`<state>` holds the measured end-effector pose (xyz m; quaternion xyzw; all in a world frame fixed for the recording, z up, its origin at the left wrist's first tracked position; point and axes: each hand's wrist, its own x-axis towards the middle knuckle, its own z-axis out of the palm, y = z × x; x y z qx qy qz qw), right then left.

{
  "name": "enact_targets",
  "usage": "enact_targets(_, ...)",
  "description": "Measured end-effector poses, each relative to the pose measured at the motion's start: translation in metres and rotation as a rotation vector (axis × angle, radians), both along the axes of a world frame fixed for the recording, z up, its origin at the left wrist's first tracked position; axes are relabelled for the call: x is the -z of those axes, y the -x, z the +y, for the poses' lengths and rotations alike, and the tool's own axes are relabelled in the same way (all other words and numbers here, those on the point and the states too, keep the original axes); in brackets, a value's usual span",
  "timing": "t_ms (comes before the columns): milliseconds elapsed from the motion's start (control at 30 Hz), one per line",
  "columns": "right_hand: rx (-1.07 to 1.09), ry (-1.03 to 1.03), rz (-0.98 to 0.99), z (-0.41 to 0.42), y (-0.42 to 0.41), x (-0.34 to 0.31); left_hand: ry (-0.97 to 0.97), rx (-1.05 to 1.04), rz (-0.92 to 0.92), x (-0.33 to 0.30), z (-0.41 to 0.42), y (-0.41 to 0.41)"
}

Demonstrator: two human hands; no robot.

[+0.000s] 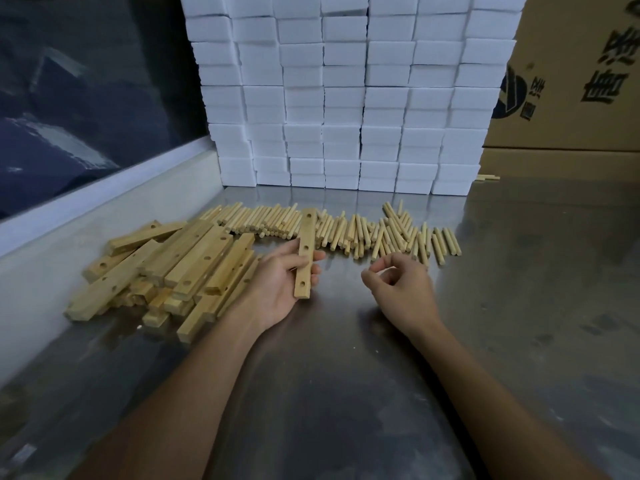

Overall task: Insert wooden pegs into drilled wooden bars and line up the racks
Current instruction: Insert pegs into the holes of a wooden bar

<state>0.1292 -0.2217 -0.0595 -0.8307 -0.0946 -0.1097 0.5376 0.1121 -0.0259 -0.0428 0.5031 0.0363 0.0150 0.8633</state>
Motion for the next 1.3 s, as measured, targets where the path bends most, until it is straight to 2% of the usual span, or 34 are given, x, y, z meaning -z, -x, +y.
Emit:
enact_targets(167, -0.003, 0.03, -0.009, 0.003, -0.002, -0.002, 0.06, -0.009, 0.011, -0.002, 0.003, 0.001)
enact_targets(367, -0.033, 0.219, 0.037, 0.009, -0.002, -0.002, 0.023, -0.032, 0.011, -0.002, 0.0, 0.003)
enact_targets(467, 0.02, 0.362, 0.057, 0.014, -0.012, -0.006, 0.03, -0.05, 0.011, -0.002, -0.001, 0.004)
enact_targets(600, 0.163, 0.432, 0.026, 0.025, -0.031, -0.008, 0.034, -0.071, 0.016, -0.001, -0.002, 0.001)
enact_targets(800, 0.313, 0.479, -0.143, 0.045, -0.064, -0.013, 0.043, -0.051, -0.002, 0.001, -0.003, -0.001)
enact_targets(1067, 0.272, 0.712, -0.074, 0.059, -0.096, -0.03, 0.034, -0.073, -0.037, 0.006, -0.004, 0.0)
enact_targets(1300, 0.269, 0.719, -0.04, 0.061, -0.096, -0.034, 0.008, -0.079, -0.061, 0.006, -0.005, 0.002)
